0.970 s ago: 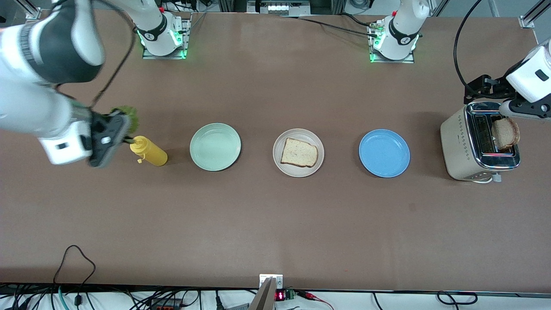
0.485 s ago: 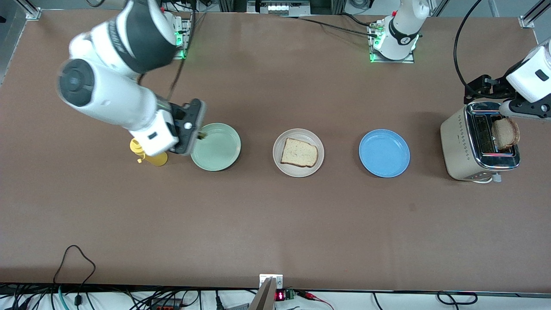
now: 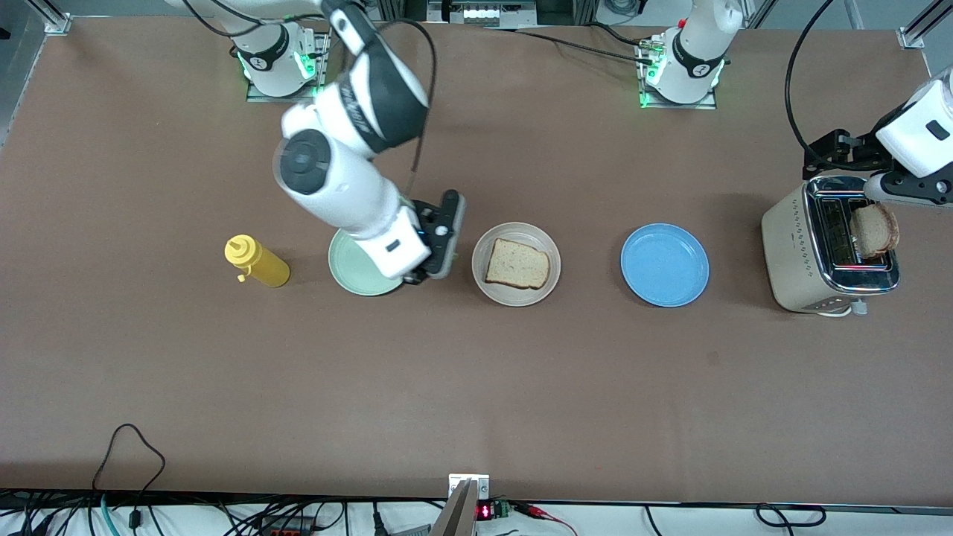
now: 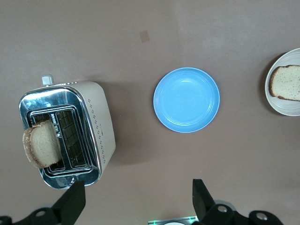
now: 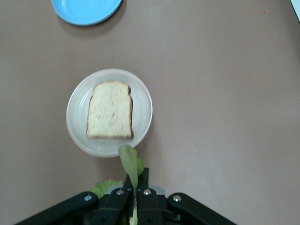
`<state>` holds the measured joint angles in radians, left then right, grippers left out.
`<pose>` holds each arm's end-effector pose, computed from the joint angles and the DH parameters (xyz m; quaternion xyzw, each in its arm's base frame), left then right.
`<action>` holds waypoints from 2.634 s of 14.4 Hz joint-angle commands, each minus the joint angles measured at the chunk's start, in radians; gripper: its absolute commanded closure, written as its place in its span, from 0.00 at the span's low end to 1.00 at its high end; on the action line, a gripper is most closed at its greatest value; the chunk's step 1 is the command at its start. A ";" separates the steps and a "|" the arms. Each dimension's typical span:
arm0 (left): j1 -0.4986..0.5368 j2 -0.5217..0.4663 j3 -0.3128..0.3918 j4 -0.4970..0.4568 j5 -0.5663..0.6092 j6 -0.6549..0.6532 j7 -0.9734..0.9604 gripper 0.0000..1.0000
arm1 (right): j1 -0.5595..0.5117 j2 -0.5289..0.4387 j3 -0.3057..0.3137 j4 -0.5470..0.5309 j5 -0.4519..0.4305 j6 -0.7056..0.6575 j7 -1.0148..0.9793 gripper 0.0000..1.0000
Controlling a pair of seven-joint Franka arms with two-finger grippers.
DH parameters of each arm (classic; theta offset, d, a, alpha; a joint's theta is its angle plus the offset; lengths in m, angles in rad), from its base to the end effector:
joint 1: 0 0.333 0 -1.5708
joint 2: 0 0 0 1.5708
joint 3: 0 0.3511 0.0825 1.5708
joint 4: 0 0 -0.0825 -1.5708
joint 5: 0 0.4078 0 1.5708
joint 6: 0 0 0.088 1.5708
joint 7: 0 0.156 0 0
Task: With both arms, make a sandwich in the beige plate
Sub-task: 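Lift the lettuce leaf and carry it toward the beige plate, then lower the lettuce onto the bread and open the right gripper, then raise the right gripper off the plate while the left gripper reaches the toaster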
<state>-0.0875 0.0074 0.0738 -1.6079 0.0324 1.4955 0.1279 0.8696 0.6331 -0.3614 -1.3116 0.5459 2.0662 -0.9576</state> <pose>0.5649 -0.0026 0.5825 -0.9956 0.0703 0.0607 0.0130 0.6342 0.4815 0.3773 -0.7772 -0.6067 -0.1106 0.1251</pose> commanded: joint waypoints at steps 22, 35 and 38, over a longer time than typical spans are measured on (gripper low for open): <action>0.002 0.009 0.001 0.023 -0.008 -0.018 -0.004 0.00 | 0.212 0.309 0.042 0.043 0.035 0.529 0.232 0.10; 0.005 0.016 0.003 0.023 -0.009 -0.050 -0.027 0.00 | 0.206 0.077 -0.189 0.048 0.028 0.066 0.373 0.00; 0.003 0.042 0.003 0.028 -0.012 -0.066 -0.074 0.00 | 0.204 0.053 -0.296 0.048 0.023 -0.041 0.375 0.00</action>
<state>-0.0831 0.0148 0.0750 -1.6079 0.0324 1.4518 0.0835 1.0640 0.7092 -0.6024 -1.2458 0.5654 2.0845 -0.5969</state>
